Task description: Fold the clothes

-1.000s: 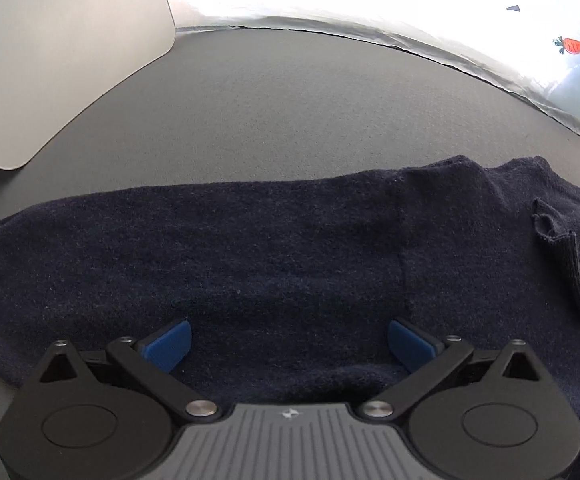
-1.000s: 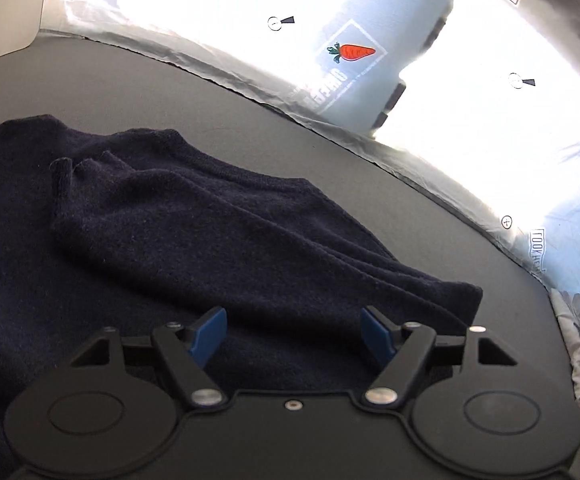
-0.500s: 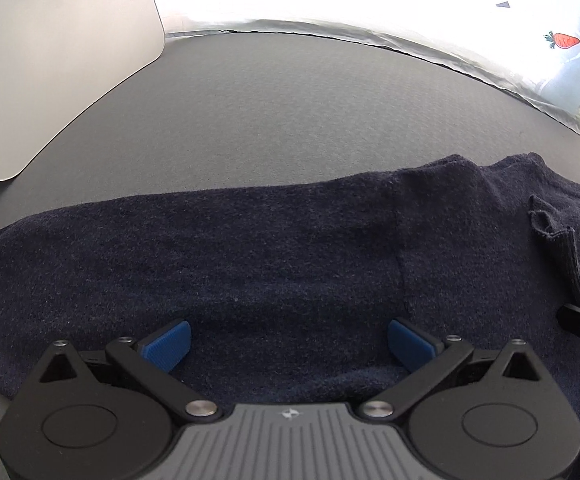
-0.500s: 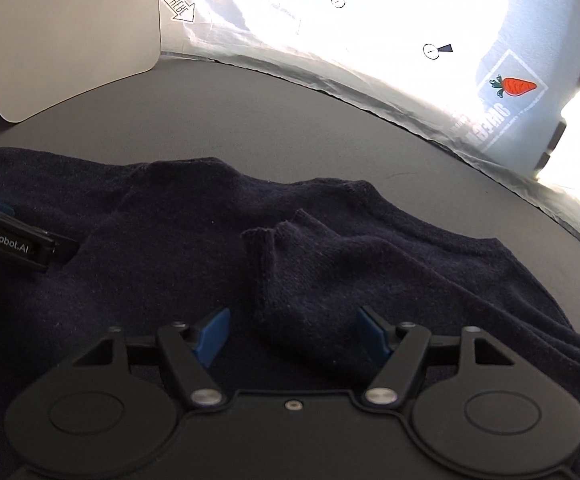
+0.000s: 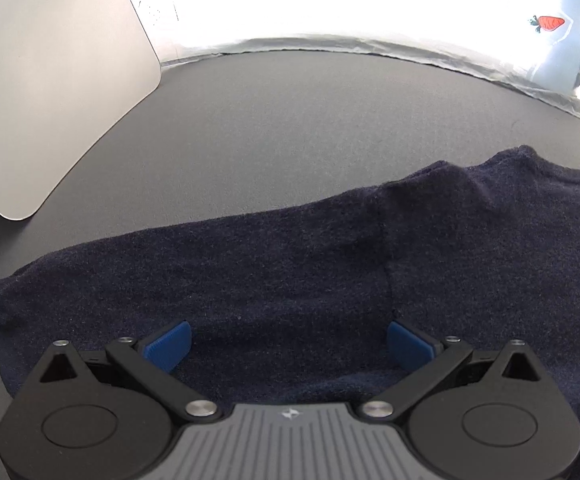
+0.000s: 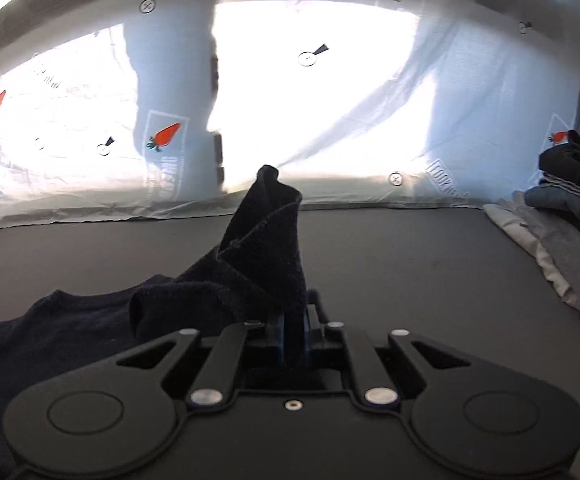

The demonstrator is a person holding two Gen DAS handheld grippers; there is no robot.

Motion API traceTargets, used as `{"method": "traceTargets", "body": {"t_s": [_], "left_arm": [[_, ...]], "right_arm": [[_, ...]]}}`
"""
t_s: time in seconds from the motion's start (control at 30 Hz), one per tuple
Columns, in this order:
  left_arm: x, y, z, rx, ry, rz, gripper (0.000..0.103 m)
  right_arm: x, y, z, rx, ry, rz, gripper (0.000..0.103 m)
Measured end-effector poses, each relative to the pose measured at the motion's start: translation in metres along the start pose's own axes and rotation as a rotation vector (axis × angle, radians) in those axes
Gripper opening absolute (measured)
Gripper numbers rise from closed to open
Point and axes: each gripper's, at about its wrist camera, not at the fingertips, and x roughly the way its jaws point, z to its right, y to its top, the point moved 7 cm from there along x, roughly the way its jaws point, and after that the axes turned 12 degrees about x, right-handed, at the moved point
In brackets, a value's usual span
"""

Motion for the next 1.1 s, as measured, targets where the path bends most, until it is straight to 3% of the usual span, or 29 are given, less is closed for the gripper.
{"method": "traceTargets", "body": {"t_s": [0.13,0.2,0.23,0.3,0.37,0.43,0.53,0.6,0.67,0.87,0.97,1.03,1.1], "left_arm": [[-0.041,0.003,0.018,-0.078,-0.022,0.052,0.103],[-0.057,-0.001,0.037,-0.098,-0.044,0.053,0.103],[-0.063,-0.006,0.048,-0.101,-0.054,0.049,0.103],[-0.072,-0.018,0.075,-0.085,-0.079,0.023,0.103],[-0.078,-0.034,0.101,-0.037,-0.096,-0.008,0.103],[-0.083,-0.053,0.128,0.026,-0.105,-0.039,0.103],[-0.084,-0.081,0.154,0.072,-0.11,-0.085,0.103],[-0.083,-0.098,0.161,0.037,-0.112,-0.113,0.103],[-0.087,-0.105,0.16,-0.013,-0.098,-0.104,0.103],[-0.086,-0.107,0.16,-0.042,-0.092,-0.112,0.103],[-0.086,-0.108,0.16,-0.047,-0.089,-0.107,0.103],[-0.087,-0.109,0.161,-0.053,-0.084,-0.101,0.103],[-0.087,-0.11,0.163,-0.06,-0.078,-0.095,0.103]], "right_arm": [[-0.017,0.038,0.144,0.117,-0.338,0.067,0.009],[-0.028,0.04,0.205,0.18,-0.472,0.054,0.011],[-0.032,0.037,0.228,0.218,-0.496,0.036,0.012],[-0.038,0.024,0.259,0.278,-0.513,0.007,0.02],[-0.041,0.006,0.273,0.304,-0.512,-0.023,0.039],[-0.04,-0.016,0.278,0.351,-0.472,-0.058,0.046],[-0.032,-0.045,0.278,0.435,-0.364,-0.132,0.046],[-0.024,-0.056,0.279,0.468,-0.311,-0.167,0.046],[-0.021,-0.058,0.284,0.535,-0.266,-0.17,0.049],[-0.011,-0.049,0.319,0.81,-0.187,-0.146,0.054],[0.0,-0.046,0.336,0.961,-0.178,-0.132,0.055],[0.006,-0.04,0.346,0.988,-0.213,-0.118,0.054],[0.01,-0.033,0.36,0.945,-0.311,-0.093,0.055]]}}
